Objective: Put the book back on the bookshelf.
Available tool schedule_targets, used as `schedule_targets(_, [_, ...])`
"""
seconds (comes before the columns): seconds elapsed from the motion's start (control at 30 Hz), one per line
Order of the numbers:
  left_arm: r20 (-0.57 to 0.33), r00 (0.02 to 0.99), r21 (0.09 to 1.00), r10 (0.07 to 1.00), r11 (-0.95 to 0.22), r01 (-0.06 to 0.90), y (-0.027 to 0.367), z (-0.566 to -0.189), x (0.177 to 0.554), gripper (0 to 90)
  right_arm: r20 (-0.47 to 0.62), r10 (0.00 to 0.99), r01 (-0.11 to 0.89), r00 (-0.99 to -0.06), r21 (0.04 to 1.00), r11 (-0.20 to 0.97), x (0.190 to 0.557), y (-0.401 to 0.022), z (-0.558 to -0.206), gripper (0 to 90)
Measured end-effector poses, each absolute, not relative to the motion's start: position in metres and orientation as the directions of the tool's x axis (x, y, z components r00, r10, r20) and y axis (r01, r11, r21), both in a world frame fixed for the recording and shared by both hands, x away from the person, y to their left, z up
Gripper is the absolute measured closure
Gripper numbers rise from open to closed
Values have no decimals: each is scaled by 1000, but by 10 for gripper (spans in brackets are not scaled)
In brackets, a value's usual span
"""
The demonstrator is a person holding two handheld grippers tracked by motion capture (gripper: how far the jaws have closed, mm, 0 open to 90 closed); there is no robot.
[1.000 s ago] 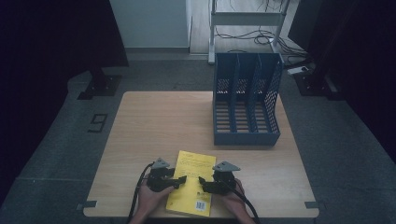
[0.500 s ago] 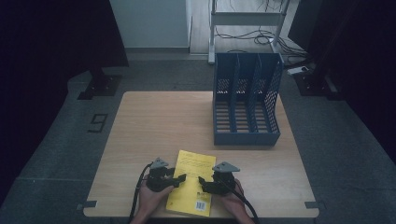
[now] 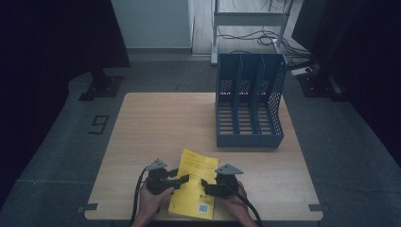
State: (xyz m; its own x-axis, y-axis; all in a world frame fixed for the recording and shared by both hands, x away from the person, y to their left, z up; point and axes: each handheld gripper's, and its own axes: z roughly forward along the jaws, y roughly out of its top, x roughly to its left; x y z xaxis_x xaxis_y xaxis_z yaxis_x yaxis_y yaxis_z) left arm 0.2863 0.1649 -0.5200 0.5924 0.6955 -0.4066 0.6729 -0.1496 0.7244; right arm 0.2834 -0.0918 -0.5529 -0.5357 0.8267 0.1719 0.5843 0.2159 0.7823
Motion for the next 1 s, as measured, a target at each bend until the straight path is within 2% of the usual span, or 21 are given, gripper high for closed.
schedule_targets(0.23, [-450, 580, 715, 679, -116, 690, 169, -523, 288, 393, 173, 827, 584, -535, 783, 215, 283, -92, -553, 210])
schedule_targets(0.63, [-462, 571, 701, 678, -115, 704, 169, -525, 290, 382, 173, 828, 585, -534, 782, 214, 283, -92, -553, 210])
schedule_targets(0.8, [-517, 555, 684, 652, -75, 726, 171, -526, 291, 387, 173, 829, 585, -531, 783, 212, 283, -91, -553, 210])
schedule_targets(1.0, [-548, 554, 656, 627, -90, 750, 170, -530, 293, 401, 175, 829, 586, -531, 783, 211, 283, -92, -553, 210])
